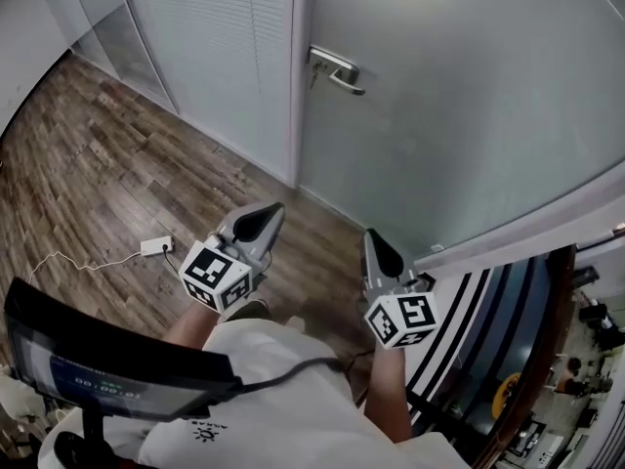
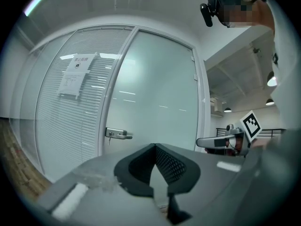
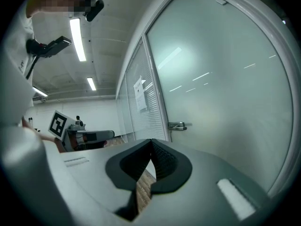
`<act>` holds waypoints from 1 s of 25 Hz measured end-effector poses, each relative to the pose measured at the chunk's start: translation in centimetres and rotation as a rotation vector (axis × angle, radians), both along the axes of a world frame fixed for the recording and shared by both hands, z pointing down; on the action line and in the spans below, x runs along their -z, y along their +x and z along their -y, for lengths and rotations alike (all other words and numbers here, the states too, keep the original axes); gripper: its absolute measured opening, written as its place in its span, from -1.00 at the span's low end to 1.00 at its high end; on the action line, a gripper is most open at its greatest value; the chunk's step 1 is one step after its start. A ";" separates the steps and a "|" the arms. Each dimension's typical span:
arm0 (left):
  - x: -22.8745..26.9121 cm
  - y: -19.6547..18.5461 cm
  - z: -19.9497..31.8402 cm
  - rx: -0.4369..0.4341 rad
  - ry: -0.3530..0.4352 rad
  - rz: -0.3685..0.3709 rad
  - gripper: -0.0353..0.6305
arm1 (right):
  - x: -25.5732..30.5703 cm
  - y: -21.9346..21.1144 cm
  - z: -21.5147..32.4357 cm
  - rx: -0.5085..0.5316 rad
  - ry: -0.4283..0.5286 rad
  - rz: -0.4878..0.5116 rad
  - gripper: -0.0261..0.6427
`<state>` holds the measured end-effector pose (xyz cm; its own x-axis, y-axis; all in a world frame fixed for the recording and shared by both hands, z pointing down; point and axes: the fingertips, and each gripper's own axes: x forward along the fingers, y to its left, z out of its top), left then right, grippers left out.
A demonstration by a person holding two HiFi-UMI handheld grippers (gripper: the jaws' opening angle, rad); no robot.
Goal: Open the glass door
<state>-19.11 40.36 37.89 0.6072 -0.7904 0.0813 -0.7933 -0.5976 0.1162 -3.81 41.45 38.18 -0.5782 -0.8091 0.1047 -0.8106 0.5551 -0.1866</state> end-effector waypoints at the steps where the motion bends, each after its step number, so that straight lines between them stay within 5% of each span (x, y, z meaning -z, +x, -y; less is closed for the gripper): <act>1: -0.5 0.1 0.0 0.004 -0.008 0.005 -0.88 | -0.5 0.2 0.2 0.001 -0.007 0.004 -0.90; 17: -0.5 2.2 -0.5 -0.012 -0.034 -0.014 -0.88 | -0.6 2.6 -0.9 -0.021 -0.042 -0.002 -0.90; 25: -2.2 0.6 10.0 -0.091 -0.006 -0.017 -0.88 | -3.0 0.4 8.1 -0.082 -0.055 -0.054 -0.90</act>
